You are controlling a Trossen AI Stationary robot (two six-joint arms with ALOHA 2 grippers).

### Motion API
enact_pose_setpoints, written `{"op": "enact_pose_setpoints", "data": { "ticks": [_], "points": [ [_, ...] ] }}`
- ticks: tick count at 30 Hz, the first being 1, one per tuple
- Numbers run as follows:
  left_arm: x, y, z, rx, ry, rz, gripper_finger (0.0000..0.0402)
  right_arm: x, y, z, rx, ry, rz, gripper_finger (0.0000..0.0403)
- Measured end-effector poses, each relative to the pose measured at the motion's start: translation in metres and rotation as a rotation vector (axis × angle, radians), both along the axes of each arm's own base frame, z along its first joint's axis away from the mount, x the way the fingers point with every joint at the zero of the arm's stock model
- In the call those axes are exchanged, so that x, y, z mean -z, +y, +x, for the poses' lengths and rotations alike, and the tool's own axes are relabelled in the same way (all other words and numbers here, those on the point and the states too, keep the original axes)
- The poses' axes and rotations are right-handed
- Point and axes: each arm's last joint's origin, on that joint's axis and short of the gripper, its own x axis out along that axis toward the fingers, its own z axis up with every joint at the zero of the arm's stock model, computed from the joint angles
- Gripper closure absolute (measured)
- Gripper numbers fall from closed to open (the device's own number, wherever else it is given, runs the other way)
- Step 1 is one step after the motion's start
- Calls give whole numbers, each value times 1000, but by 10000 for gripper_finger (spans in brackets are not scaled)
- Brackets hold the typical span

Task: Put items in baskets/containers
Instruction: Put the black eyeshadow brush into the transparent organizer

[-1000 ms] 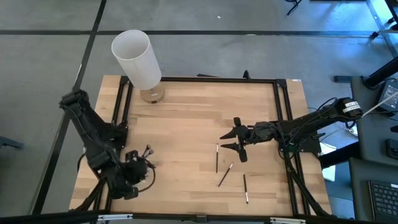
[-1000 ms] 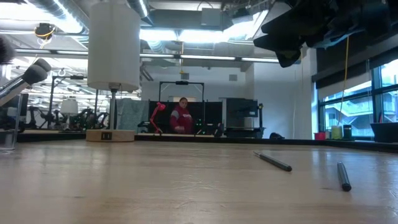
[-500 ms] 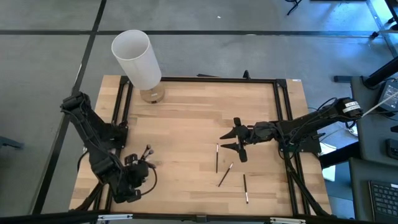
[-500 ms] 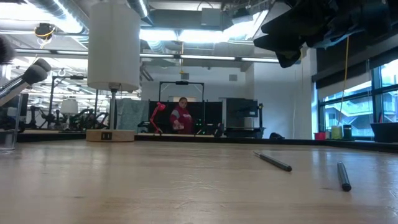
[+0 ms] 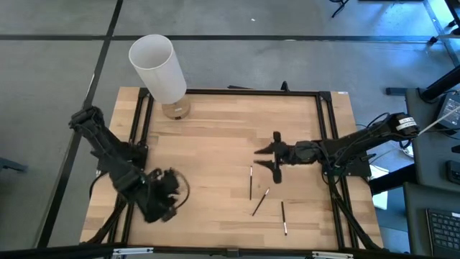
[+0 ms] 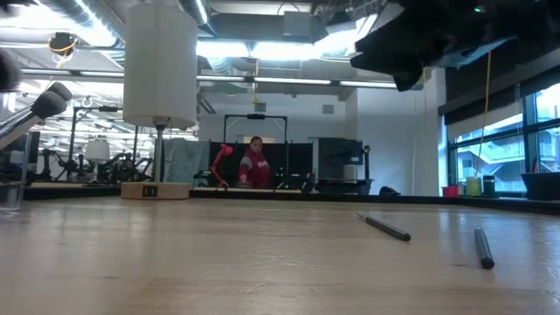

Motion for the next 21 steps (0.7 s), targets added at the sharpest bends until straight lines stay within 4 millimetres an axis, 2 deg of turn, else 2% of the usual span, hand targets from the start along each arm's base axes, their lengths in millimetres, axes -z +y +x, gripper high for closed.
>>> {"op": "enact_pose_setpoints", "data": {
  "ticks": [6,8,10,12,14,19,21],
  "points": [
    [-44,38,39,-97,-215,148,250,-32,-7,-2,243,6,-28,240],
    [-50,52,53,-151,-298,220,251,-50,-9,-7,295,28,-53,240],
    [-46,65,71,-183,-334,257,251,-69,-10,-17,355,74,-92,240],
    [-31,75,94,-209,-340,257,251,-84,-12,-30,418,143,-120,240],
    [-10,84,122,-236,-349,238,251,-89,-14,-46,486,218,-96,240],
    [47,97,194,-248,-432,82,251,-77,-20,-83,636,337,-27,240],
    [69,101,214,-241,-428,-30,252,-71,-24,-94,690,351,-2,240]
  ]
}}
